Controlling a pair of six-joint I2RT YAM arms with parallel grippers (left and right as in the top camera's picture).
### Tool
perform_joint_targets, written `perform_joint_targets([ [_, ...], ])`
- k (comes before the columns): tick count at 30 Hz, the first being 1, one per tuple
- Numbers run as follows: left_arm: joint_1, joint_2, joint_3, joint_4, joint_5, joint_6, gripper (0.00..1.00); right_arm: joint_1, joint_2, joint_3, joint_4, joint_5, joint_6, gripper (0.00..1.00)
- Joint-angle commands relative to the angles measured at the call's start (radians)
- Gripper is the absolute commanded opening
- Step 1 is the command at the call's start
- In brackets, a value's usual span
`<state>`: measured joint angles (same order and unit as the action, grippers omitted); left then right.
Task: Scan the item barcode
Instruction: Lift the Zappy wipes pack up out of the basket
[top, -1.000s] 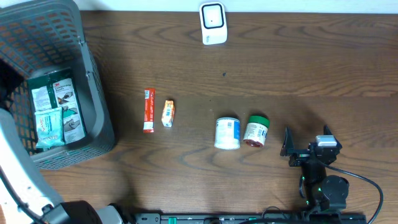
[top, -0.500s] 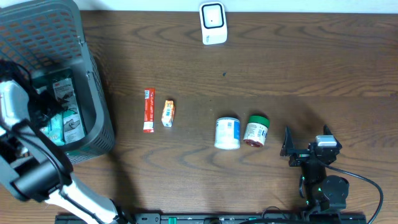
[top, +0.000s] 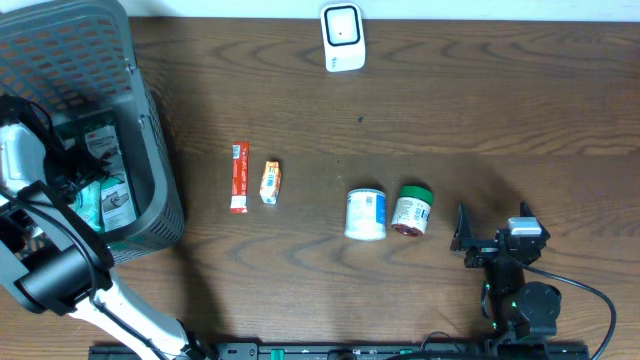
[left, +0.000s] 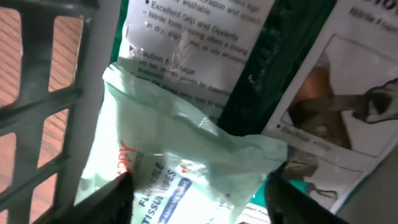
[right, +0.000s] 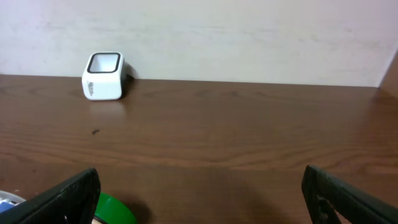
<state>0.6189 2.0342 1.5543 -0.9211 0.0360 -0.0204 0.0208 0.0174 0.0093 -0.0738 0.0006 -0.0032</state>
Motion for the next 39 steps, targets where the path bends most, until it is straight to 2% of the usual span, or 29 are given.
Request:
perform_joint_targets([
  [1, 0.003, -0.03, 0.019, -0.005, 0.035, 0.009, 0.69, -0.006, -0.004, -0.004, -0.001, 0.01, 0.003, 0.99],
  [5, 0.003, -0.059, 0.019, -0.023, 0.034, 0.009, 0.69, -0.006, -0.004, -0.004, -0.001, 0.01, 0.003, 0.99],
  [11, 0.003, -0.053, -0.032, -0.046, -0.05, 0.0, 0.7, -0.006, -0.004, -0.004, -0.001, 0.01, 0.003, 0.99],
  [14, 0.003, -0.051, -0.099, -0.023, -0.105, -0.026, 0.7, -0.006, -0.004, -0.004, -0.001, 0.01, 0.003, 0.99],
  [19, 0.003, -0.042, -0.181, 0.06, -0.105, -0.025, 0.69, -0.006, -0.004, -0.004, -0.001, 0.01, 0.003, 0.99],
  [20, 0.004, -0.042, -0.181, 0.064, -0.104, -0.025, 0.65, -0.006, -0.004, -0.004, -0.001, 0.01, 0.003, 0.99],
  [23, 0.003, -0.047, -0.143, 0.053, -0.093, -0.026, 0.38, -0.006, -0.004, -0.004, -0.001, 0.01, 0.003, 0.99],
  [25, 0.003, -0.056, -0.105, 0.032, -0.084, -0.026, 0.24, -0.006, -0.004, -0.004, -0.001, 0.01, 0.003, 0.99],
  [26, 0.003, -0.064, -0.075, 0.013, -0.075, -0.026, 0.21, -0.006, -0.004, -0.004, -0.001, 0.01, 0.003, 0.99],
  [28, 0.003, -0.091, 0.005, -0.039, -0.066, -0.031, 0.08, -0.006, -0.004, -0.004, -0.001, 0.01, 0.003, 0.99],
  [32, 0.003, -0.182, 0.131, -0.102, -0.045, -0.067, 0.07, -0.006, -0.004, -0.004, -0.001, 0.009, 0.003, 0.99],
  [38, 0.003, -0.395, 0.205, -0.087, 0.129, -0.137, 0.07, -0.006, -0.004, -0.004, -0.001, 0.01, 0.003, 0.99],
  [39, 0.003, -0.441, 0.206, -0.075, 0.2, -0.146, 0.07, -0.006, -0.004, -0.004, -0.001, 0.01, 0.003, 0.99],
])
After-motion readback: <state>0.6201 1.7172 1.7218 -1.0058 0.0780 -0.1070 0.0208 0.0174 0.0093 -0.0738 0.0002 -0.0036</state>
